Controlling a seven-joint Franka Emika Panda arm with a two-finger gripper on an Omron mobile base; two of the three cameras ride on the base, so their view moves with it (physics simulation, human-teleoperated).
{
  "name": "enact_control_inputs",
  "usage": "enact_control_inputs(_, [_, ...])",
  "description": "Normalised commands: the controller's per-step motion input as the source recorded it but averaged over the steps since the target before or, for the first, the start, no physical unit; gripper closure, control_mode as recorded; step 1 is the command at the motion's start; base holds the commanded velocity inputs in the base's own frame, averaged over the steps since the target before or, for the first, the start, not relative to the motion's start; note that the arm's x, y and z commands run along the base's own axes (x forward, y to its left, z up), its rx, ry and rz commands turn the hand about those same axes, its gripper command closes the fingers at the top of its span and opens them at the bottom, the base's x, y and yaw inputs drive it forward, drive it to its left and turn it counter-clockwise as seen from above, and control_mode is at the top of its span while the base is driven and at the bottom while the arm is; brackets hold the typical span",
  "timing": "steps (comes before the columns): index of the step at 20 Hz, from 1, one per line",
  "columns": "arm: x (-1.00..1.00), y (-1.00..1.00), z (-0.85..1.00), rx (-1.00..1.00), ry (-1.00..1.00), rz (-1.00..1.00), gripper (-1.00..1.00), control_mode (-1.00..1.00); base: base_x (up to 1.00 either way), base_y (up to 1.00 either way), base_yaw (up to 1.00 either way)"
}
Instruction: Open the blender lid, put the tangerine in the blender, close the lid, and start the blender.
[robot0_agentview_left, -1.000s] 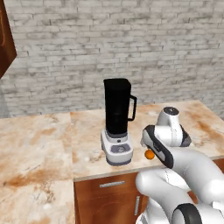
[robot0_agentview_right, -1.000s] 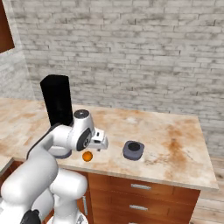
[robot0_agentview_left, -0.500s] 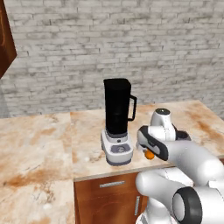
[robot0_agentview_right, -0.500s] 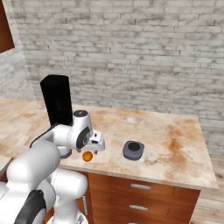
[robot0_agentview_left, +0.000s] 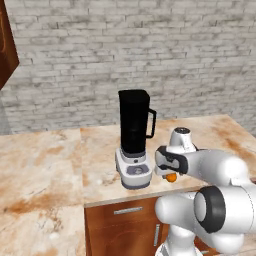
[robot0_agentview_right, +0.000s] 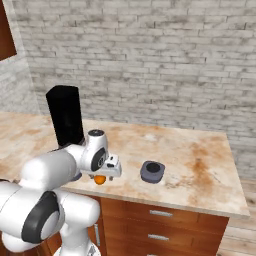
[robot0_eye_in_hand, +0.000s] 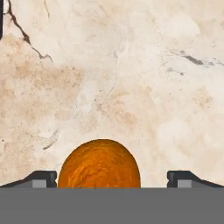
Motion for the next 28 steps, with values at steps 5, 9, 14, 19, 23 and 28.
enact_control_inputs(5, [0.00, 0.00, -0.19, 0.00, 0.01, 0.00, -1.00, -1.00, 0.00, 0.00, 0.00])
enact_control_inputs(9, [0.00, 0.04, -0.13, 0.00, 0.00, 0.00, -1.00, -1.00, 0.00, 0.00, 0.00])
enact_control_inputs(14, [0.00, 0.10, -0.19, 0.00, 0.00, 0.00, 1.00, -1.00, 0.00, 0.00, 0.00])
enact_control_inputs(19, [-0.05, 0.05, 0.02, 0.01, 0.00, 0.00, 1.00, -1.00, 0.00, 0.00, 0.00])
enact_control_inputs(23, [-0.27, 0.00, 0.58, 0.00, -0.13, 0.00, 1.00, -1.00, 0.00, 0.00, 0.00])
enact_control_inputs(28, [-0.28, 0.00, 0.94, 0.00, -0.16, 0.00, 1.00, -1.00, 0.00, 0.00, 0.00])
